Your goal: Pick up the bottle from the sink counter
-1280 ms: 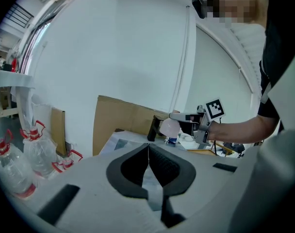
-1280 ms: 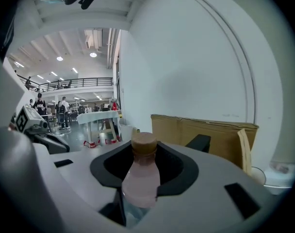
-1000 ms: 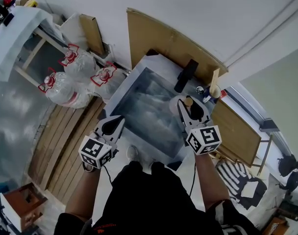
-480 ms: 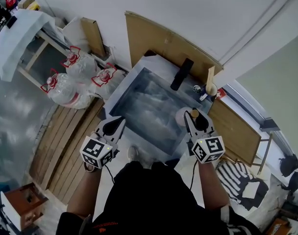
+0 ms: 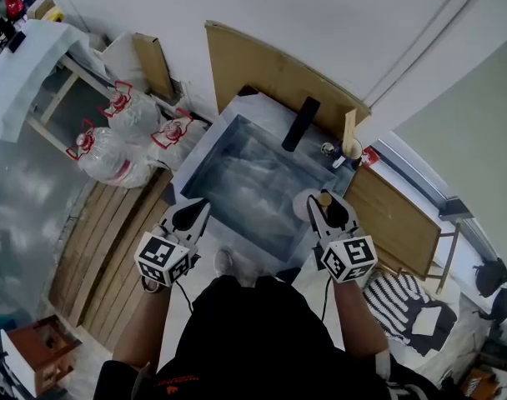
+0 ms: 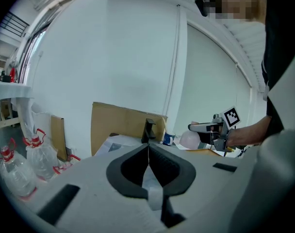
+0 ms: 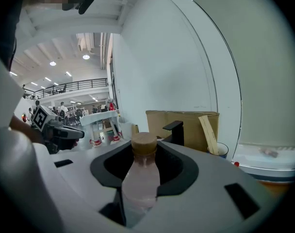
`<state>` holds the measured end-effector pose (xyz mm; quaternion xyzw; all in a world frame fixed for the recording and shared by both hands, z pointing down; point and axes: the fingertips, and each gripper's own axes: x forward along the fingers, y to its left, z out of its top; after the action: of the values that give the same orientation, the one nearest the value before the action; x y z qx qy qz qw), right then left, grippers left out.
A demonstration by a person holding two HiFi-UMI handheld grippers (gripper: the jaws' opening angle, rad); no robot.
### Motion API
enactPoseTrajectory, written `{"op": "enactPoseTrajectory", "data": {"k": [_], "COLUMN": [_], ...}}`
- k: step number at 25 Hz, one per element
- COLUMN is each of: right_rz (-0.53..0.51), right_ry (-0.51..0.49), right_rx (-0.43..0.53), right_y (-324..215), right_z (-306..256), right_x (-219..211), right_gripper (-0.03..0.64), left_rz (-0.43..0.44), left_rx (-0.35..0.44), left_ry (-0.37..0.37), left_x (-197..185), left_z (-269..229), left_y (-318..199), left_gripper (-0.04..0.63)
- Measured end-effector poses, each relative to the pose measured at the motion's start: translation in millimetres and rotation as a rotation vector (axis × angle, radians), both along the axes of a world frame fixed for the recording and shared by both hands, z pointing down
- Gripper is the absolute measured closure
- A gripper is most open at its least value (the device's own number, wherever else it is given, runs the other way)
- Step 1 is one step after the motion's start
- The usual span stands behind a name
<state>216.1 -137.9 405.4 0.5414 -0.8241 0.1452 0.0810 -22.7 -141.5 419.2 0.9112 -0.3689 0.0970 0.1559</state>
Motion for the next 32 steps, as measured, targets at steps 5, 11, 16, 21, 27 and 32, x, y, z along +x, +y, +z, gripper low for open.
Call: {"op": "enactPoseTrajectory", "data": {"k": [5, 11, 16, 21, 27, 32], "right_rz": [-0.004, 0.000, 0.000, -0.002, -0.004, -0.006], "right_ry": [-0.008, -0.005, -0.013, -0.019, -0.028, -0.033], "right_rx": [0.006, 0.007, 0.006, 0.003, -0.004, -0.009], "right_y": [-0.5, -2.8, -6.2, -8.6, -12.7, -16.5], "right_z": [-3.9, -4.7, -4.3, -2.6, 1.6, 2.9], "right_x": [-1.6, -4.4, -4.8, -4.0, -4.6, -4.8], "right_gripper": [0.476, 0.476, 0.476, 0.477, 0.476, 0.476], "left_rz": [-0.003, 0.003, 0.009, 0.004, 0.003, 0.007], "left_rx": [0.016, 0.015, 0.009, 0.000, 0.001, -0.008], "left_ry": [-0.001, 0.005, 0.001, 0.002, -0.002, -0.008], "left_x": [0.6, 2.8, 6.3, 8.2, 8.7, 9.3], "left_z": [-6.7, -6.6, -3.6, -2.6, -1.5, 1.6], "left_y": [-6.3, -8.1, -9.0, -10.2, -13.5, -15.3], "left_gripper": [0.574, 0.574, 0.574, 0.574, 0.574, 0.574]}}
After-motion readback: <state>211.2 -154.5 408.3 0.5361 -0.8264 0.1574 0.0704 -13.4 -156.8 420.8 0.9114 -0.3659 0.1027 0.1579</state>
